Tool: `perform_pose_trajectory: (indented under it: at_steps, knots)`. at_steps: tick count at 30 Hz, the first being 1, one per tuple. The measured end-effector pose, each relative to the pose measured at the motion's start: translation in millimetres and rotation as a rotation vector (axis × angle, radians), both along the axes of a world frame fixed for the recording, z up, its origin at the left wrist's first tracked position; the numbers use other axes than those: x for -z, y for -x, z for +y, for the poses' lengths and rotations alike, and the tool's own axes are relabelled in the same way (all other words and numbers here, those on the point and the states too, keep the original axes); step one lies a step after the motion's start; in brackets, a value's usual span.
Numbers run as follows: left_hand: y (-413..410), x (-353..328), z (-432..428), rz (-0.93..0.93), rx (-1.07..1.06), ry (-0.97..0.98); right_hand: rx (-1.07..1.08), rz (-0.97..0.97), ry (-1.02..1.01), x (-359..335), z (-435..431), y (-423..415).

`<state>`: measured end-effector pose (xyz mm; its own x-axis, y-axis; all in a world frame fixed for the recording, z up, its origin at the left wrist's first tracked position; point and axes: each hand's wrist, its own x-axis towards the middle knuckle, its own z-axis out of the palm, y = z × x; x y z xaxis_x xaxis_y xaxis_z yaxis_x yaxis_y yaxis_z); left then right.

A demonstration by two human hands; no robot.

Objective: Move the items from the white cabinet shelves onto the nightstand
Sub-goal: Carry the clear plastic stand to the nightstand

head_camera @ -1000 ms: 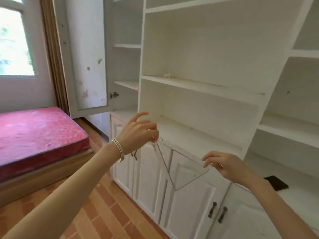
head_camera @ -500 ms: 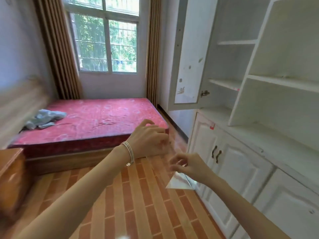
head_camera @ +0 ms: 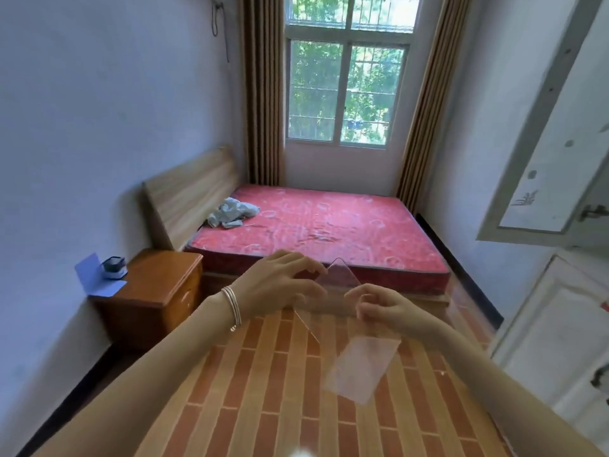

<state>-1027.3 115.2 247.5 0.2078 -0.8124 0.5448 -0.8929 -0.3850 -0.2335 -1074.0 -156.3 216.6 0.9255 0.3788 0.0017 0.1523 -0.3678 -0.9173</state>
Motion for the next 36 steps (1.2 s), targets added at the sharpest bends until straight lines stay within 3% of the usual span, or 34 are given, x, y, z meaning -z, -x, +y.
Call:
perform_pose_trajectory:
  at_steps: [5,9,13,18,27,36]
  knots:
    - [-16,12,53,0.074,0.001,0.039,-0.123,0.005,0.176,14,66,-64]
    - [-46,34,88,0.003,-0.187,-0.02,-0.198,-0.087,0.368,25,115,-115]
    - [-92,50,129,0.003,-0.46,-0.006,-0.355,-0.12,0.356,12,158,-166]
    - [-155,54,167,0.162,-0.731,-0.048,-0.529,-0.113,0.284,-12,208,-244]
    - [-255,48,215,0.135,-0.992,0.044,-0.395,-0.626,0.453,9,311,-386]
    - [-313,86,297,0.368,-1.199,0.353,-0.434,-0.596,0.377,36,390,-496]
